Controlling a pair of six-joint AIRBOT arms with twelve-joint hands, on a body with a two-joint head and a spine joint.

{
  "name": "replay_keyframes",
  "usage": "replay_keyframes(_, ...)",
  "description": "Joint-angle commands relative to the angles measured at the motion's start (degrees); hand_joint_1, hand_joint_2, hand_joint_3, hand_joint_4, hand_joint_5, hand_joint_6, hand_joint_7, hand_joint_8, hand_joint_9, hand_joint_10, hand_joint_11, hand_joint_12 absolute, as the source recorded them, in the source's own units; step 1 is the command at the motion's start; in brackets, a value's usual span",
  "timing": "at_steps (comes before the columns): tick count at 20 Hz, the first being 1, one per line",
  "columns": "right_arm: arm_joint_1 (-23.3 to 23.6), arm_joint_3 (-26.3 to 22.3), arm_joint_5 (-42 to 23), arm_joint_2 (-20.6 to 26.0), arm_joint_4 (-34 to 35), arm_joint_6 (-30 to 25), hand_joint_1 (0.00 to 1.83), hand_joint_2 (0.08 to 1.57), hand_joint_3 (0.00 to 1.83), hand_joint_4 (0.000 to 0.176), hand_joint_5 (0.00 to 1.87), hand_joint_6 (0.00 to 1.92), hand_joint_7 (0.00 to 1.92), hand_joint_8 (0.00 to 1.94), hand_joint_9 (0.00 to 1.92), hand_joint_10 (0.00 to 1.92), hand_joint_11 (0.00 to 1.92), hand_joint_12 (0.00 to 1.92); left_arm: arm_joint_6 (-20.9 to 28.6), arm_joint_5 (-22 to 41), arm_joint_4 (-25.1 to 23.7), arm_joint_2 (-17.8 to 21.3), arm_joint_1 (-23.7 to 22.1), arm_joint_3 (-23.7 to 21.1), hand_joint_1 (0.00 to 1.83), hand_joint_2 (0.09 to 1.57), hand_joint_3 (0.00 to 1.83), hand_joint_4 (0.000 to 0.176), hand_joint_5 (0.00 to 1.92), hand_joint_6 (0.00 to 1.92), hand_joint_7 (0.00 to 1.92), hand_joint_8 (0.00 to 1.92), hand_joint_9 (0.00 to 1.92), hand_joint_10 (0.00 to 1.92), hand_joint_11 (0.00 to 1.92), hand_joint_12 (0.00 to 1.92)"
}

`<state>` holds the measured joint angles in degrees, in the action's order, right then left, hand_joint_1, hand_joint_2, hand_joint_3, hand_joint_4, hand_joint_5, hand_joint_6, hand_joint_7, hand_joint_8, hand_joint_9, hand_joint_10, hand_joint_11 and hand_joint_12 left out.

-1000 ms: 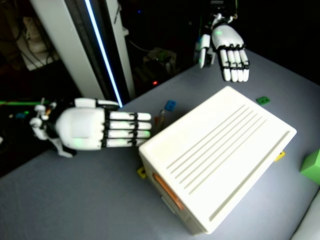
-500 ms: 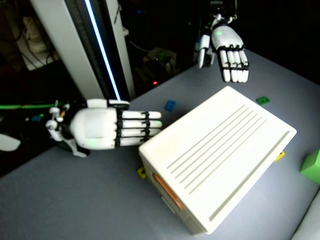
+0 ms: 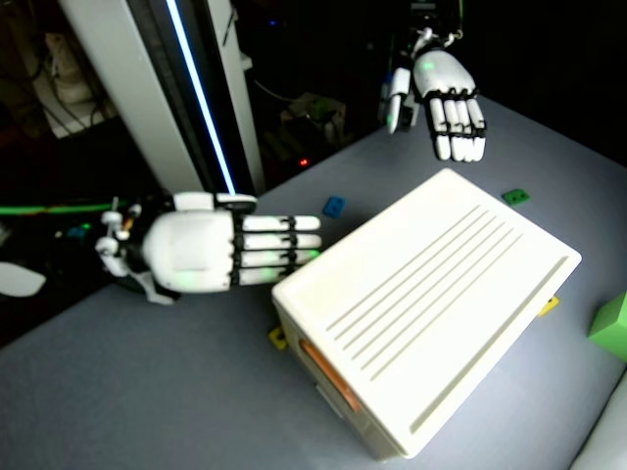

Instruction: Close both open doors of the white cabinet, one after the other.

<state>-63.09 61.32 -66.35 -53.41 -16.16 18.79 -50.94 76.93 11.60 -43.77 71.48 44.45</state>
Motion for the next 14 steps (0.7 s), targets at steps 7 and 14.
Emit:
replay_keyframes(7, -6.5, -0.42, -10.85, 4.7, 10.43, 0.69, 0.0, 1.54, 0.0, 0.0, 0.09, 0.01, 0.09, 0.02, 0.06, 0.01, 0.08, 0.02, 0.51, 7.47, 0.78, -0.1, 0.02, 0.12, 0.0, 1.44, 0.0, 0.0, 0.1, 0.0, 0.12, 0.01, 0.12, 0.01, 0.0, 0.44)
replay_keyframes(14, -7.81, 1.28, -22.18, 5.28, 21.82, 3.93, 0.11, 1.52, 0.0, 0.0, 0.15, 0.0, 0.14, 0.0, 0.11, 0.0, 0.13, 0.01, 2.56, 11.63, 3.76, -2.09, -3.76, 4.26, 0.0, 1.49, 0.0, 0.0, 0.05, 0.0, 0.04, 0.01, 0.02, 0.01, 0.0, 0.05)
